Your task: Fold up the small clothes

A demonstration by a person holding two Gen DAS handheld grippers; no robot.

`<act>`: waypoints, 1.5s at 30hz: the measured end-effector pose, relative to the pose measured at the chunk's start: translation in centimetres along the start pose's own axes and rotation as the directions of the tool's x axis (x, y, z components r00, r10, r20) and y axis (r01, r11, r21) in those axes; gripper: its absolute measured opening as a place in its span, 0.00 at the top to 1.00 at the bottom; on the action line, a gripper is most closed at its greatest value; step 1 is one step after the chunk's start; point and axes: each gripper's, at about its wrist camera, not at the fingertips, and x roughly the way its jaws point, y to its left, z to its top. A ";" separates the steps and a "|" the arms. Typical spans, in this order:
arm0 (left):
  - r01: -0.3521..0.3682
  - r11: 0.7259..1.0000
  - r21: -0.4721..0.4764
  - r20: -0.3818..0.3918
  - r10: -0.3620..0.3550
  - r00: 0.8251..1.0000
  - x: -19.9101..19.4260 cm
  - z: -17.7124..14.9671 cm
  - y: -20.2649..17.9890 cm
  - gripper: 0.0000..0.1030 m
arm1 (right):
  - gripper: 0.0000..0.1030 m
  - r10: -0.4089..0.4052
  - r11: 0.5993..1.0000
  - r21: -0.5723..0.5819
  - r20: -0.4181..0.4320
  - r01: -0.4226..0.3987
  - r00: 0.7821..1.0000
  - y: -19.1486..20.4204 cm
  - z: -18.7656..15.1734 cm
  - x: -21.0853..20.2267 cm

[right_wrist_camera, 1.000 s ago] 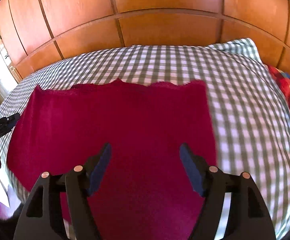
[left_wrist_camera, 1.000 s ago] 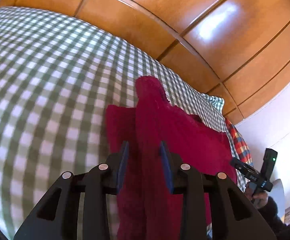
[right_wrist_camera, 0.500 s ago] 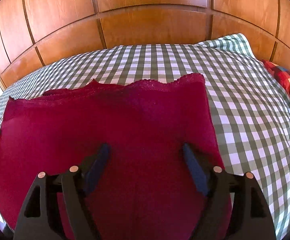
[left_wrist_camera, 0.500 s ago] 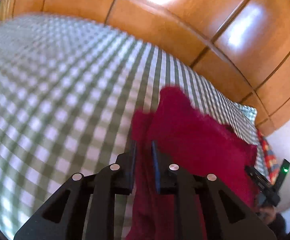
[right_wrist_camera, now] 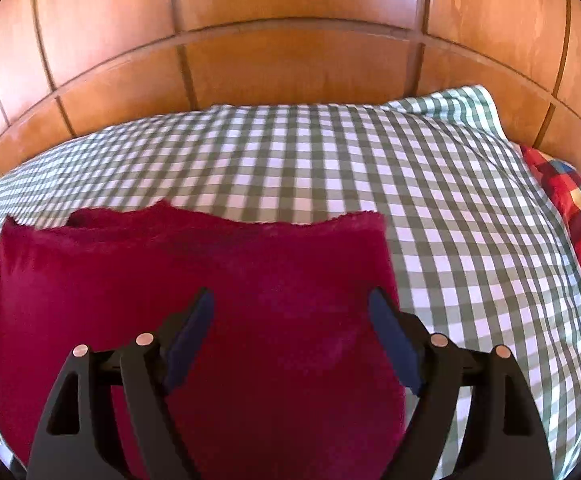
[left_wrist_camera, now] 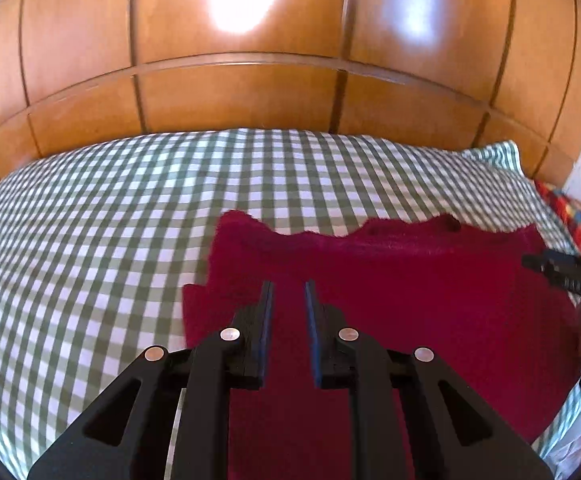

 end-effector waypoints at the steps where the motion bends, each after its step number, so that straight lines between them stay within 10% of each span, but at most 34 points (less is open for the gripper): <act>1: -0.002 1.000 0.008 -0.006 0.002 1.000 0.3 0.0 -0.2 0.87 | 0.23 -0.006 1.000 0.002 -0.003 0.006 1.000 -0.3 0.1 0.3; 15: -0.015 1.000 0.012 -0.074 0.016 0.997 3.6 -1.1 -0.3 0.87 | 0.13 0.044 0.986 0.165 -0.141 -0.021 0.989 -3.3 1.3 5.4; 33: -0.032 0.998 -0.056 -0.038 0.030 0.999 1.5 -2.5 0.6 0.81 | 0.13 0.087 0.965 0.254 -0.047 -0.072 0.995 -4.6 0.0 1.3; 39: -0.007 0.981 -0.192 -0.021 0.003 1.000 -1.1 -4.6 3.7 0.77 | 0.48 0.138 0.963 0.243 -0.058 -0.120 0.989 -5.4 -1.6 -1.6; 42: -0.057 0.986 -0.158 -0.049 0.050 0.998 -1.3 -5.9 3.6 0.77 | 0.83 0.086 0.975 0.213 -0.093 -0.065 0.992 -5.0 -2.6 -1.2; 45: -0.087 0.986 -0.146 -0.083 0.076 0.994 -0.9 -6.9 3.7 0.76 | 0.76 0.120 0.949 0.305 -0.103 -0.083 0.988 -6.4 -3.6 -0.2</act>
